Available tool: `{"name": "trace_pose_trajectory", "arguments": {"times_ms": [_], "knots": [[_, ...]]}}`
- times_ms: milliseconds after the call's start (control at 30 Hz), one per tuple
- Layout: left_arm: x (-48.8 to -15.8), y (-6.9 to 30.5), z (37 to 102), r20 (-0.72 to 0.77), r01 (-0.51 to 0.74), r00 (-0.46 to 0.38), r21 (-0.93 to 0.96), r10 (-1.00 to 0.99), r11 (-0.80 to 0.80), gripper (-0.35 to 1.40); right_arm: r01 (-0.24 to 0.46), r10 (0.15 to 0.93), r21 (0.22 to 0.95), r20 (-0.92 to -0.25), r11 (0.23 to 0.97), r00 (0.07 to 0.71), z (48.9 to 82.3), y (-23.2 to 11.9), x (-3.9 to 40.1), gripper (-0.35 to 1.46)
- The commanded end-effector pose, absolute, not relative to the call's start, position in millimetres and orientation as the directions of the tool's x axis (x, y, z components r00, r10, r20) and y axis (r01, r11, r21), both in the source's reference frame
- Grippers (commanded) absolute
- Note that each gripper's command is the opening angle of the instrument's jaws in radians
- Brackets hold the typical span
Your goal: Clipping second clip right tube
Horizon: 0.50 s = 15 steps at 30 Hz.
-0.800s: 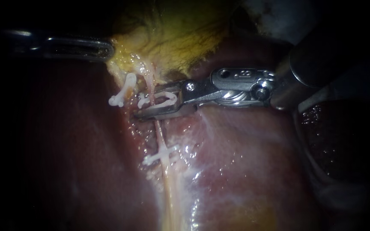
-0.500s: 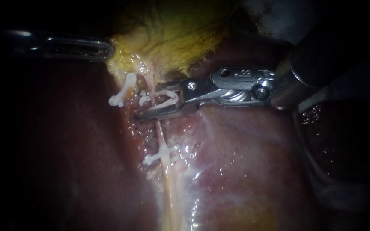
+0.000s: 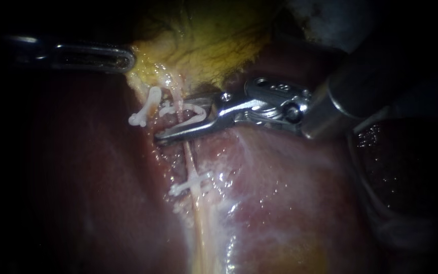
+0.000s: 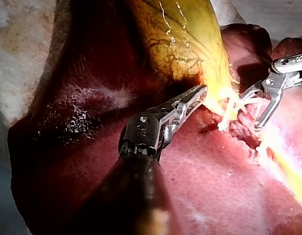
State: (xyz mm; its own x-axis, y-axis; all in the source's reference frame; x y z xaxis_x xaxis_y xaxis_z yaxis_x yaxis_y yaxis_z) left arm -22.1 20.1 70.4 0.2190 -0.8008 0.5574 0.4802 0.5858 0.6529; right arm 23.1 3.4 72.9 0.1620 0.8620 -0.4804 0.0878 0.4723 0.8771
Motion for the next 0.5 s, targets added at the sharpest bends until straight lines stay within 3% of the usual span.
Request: {"name": "trace_pose_trajectory", "arguments": {"times_ms": [33,333,500], "knots": [[-22.1,20.1,70.4,0.557,0.48,0.219,0.653,-0.801,0.586,-0.35,0.102,0.874,0.889,-0.458,0.447,0.161,73.1,3.0,23.1,0.59],[-22.0,20.1,70.4,0.557,0.48,0.219,0.653,-0.801,0.586,-0.35,0.227,0.933,0.929,-0.329,0.292,0.147,73.4,-0.5,23.6,0.6],[-22.0,20.1,70.4,0.557,0.48,0.219,0.653,-0.801,0.586,-0.35,0.24,0.938,0.934,-0.307,0.265,0.158,72.4,-1.5,23.8,0.59]]}}
